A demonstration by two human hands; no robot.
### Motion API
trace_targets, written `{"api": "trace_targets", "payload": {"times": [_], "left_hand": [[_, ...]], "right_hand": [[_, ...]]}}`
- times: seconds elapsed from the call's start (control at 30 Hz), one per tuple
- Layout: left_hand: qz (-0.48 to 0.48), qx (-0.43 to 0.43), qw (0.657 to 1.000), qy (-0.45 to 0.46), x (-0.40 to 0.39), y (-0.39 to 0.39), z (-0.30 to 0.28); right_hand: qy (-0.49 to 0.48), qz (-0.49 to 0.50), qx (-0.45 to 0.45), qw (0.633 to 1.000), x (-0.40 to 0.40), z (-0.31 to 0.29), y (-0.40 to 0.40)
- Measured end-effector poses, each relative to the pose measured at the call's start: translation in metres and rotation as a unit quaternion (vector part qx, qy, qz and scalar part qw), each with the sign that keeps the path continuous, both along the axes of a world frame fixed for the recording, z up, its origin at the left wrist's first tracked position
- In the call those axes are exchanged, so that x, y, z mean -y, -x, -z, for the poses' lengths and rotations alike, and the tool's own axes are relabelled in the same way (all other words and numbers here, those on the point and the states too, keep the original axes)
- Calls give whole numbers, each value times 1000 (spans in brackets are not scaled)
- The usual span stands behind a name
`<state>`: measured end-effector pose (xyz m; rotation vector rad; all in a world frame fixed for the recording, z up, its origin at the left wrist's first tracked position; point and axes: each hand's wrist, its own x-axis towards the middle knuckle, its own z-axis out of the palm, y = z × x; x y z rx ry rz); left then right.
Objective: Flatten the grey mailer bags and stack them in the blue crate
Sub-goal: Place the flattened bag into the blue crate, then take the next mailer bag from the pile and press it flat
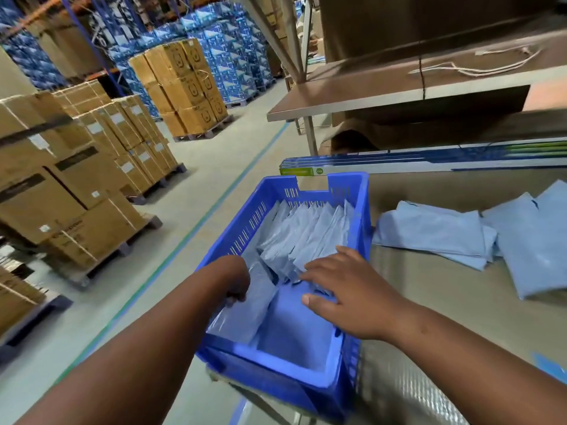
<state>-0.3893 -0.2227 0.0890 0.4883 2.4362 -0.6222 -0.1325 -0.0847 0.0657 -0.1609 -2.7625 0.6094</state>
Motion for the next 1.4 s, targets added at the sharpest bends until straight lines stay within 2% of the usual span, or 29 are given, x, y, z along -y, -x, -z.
{"api": "trace_targets", "payload": {"times": [0.17, 0.37, 0.5, 0.63, 0.93, 1.1, 1.27, 1.4], "left_hand": [[-61, 25, 997, 36, 7, 17, 22], [63, -71, 995, 30, 8, -6, 0], [75, -139, 986, -59, 2, -32, -38], [77, -95, 980, -159, -26, -65, -88], [239, -75, 938, -241, -128, -175, -123], [314, -65, 915, -244, -192, -231, -98], [390, -57, 905, -161, -245, -265, -38], [403, -52, 893, -193, -267, -263, 3]], "right_hand": [[-4, 6, -2, 1000, 1, 4, -1], [6, 3, -10, 1000, 2, 3, -3], [42, -23, -1, 999, -5, -1, -12], [79, -29, 0, 996, -23, -3, -31], [63, 72, -12, 995, -80, -29, -108], [62, 155, 17, 986, -112, -22, -161], [52, 205, 89, 973, -137, 3, -193], [39, 222, 154, 962, -160, 31, -194]]}}
